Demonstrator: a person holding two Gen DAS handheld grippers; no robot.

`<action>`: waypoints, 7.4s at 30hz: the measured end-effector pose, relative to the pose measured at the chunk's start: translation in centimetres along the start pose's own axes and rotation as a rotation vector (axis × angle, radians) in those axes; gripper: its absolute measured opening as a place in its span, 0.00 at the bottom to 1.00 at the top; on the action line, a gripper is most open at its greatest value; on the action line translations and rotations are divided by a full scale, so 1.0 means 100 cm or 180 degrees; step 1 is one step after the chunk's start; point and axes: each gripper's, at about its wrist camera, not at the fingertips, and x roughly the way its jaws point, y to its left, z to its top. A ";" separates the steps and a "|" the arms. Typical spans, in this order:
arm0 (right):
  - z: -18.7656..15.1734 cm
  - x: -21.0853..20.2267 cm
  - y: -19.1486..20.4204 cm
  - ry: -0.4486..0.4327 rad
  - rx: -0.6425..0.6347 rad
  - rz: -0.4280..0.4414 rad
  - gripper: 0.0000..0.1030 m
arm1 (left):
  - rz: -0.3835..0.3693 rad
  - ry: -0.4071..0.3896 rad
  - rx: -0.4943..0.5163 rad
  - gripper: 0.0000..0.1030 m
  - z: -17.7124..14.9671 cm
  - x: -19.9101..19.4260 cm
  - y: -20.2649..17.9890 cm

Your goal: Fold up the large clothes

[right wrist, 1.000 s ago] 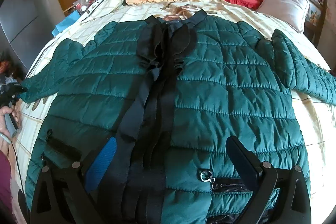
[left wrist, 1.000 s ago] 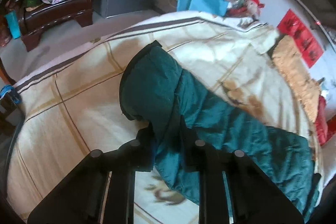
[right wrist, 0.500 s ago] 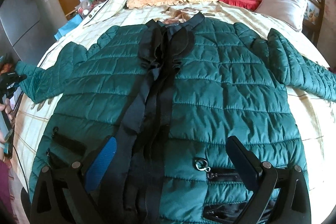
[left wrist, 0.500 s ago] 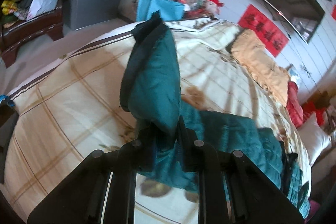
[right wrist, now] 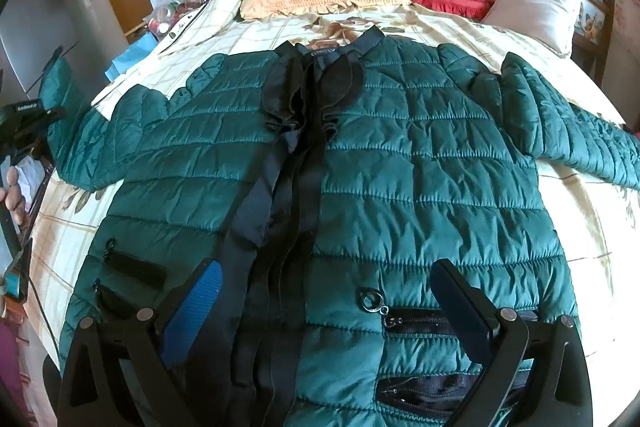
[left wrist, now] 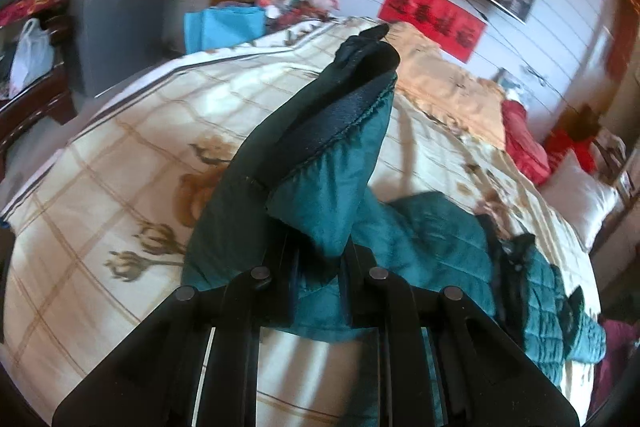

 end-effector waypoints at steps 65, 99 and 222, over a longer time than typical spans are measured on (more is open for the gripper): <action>-0.010 -0.003 -0.083 0.0042 0.0498 -0.0043 1.00 | -0.1317 0.0953 0.1194 0.14 -0.114 0.034 -0.286; -0.002 -0.003 -0.100 0.0100 0.0647 0.0082 1.00 | -0.1183 0.0718 0.1381 0.40 -0.118 0.035 -0.261; 0.124 0.117 -0.092 0.0042 -0.0240 -0.0340 0.69 | 0.0217 0.0576 0.0956 0.48 -0.066 0.138 -0.126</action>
